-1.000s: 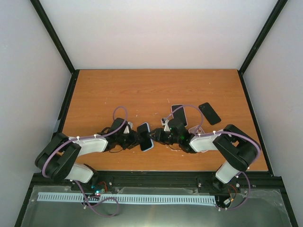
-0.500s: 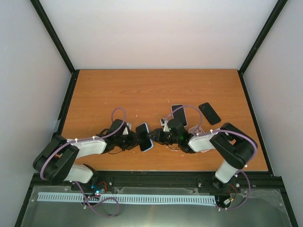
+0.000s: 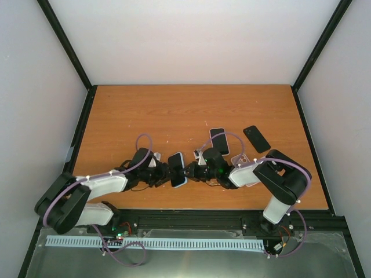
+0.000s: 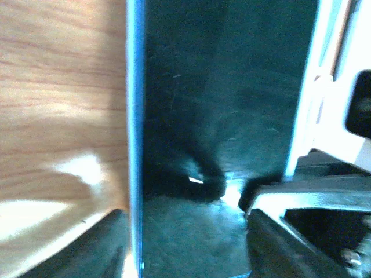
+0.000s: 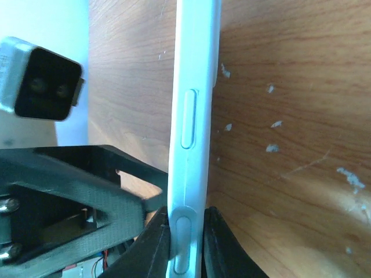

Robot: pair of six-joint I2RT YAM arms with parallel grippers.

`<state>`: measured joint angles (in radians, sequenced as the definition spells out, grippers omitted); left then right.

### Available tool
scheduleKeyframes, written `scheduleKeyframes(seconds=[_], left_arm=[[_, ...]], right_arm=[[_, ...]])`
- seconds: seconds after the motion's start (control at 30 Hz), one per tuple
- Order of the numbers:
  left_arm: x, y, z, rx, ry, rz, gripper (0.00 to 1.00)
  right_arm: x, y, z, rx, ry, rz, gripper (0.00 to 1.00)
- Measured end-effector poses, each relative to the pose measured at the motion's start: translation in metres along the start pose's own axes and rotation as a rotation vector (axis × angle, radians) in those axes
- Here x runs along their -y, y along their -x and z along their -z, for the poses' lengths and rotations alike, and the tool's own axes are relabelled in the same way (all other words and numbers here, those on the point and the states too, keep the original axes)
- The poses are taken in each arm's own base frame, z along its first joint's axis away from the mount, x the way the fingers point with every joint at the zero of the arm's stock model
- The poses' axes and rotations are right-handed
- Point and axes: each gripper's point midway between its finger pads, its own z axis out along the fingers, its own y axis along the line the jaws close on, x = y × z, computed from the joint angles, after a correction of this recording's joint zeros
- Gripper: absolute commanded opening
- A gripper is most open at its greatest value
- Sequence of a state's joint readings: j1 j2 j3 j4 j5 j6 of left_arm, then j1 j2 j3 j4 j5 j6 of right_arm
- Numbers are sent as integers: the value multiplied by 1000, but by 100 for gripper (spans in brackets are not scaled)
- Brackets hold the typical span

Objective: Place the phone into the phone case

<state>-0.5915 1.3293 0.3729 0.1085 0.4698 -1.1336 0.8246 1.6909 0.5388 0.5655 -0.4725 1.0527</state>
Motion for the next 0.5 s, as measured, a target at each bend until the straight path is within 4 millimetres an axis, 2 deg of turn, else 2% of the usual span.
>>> scheduleKeyframes(seconds=[0.17,0.23,0.37,0.5], left_arm=[[28,-2,25,44,-101,-56,82],[42,0,38,74,-150,-85,86],[63,0,66,133,-231,-132,90],[89,1,97,192,-305,-185,90]], right_arm=[[-2,-7,7,-8,31,-2,10],[-9,-9,14,-4,57,4,10],[-37,-8,34,29,149,47,9],[-77,-7,66,81,268,122,10]])
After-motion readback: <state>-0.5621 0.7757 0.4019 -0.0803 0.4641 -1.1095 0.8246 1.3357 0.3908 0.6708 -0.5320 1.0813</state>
